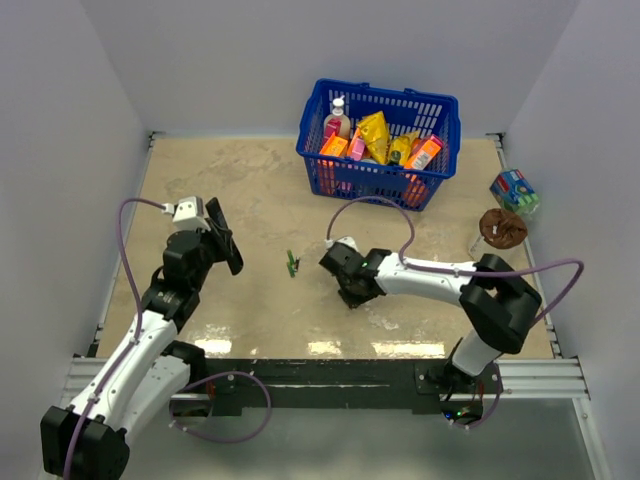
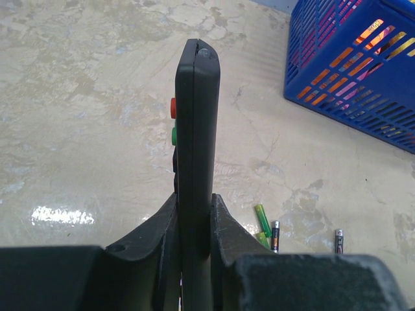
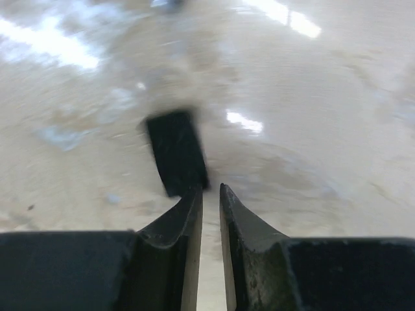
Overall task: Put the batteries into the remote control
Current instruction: Move the battery cover to the center of the board, then pick up the battery from the center of the board.
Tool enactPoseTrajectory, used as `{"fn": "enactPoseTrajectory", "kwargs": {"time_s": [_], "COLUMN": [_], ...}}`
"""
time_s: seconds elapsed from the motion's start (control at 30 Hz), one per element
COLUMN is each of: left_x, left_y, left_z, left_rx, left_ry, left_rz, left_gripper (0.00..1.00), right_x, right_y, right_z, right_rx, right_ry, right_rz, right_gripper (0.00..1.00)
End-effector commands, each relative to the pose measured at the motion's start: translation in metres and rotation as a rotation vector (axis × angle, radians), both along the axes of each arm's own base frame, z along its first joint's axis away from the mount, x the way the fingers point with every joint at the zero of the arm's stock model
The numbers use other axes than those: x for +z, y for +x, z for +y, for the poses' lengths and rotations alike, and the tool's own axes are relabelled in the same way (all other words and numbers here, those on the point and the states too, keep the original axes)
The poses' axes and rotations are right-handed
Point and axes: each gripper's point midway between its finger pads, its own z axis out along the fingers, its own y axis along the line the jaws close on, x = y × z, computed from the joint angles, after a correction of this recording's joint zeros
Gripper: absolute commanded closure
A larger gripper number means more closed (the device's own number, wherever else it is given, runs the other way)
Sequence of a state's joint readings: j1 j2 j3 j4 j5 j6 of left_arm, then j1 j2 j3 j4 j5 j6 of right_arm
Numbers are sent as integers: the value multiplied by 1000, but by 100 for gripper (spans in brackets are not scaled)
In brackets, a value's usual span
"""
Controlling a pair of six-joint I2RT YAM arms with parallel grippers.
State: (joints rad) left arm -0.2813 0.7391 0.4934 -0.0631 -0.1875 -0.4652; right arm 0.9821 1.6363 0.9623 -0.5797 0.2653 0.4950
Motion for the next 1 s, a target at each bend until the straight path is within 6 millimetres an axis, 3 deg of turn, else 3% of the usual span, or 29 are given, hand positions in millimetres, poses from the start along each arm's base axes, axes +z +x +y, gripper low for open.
{"fn": "enactPoseTrajectory", "kwargs": {"time_s": [0.0, 0.1, 0.23, 0.43, 0.67, 0.97], "left_x": [32, 34, 37, 43, 58, 65], "left_y": [13, 14, 16, 16, 5, -8], "left_z": [2, 0, -8, -28, -56, -77], "left_rx": [4, -10, -52, -157, -322, -449], "left_ry": [7, 11, 0, -50, -106, -123], "left_rz": [-119, -129, -150, -206, -289, -341], "left_gripper": [100, 100, 100, 100, 100, 100], "right_x": [30, 52, 85, 102, 90, 70], "right_y": [26, 37, 51, 67, 89, 111], "right_z": [-37, -34, -5, 32, 47, 35], "right_rx": [-181, -182, -110, -65, -171, -274], "right_ry": [-27, 19, 147, 257, 320, 346], "right_rz": [-112, -166, -222, -235, -228, -209], "right_gripper": [78, 73, 64, 61, 59, 60]}}
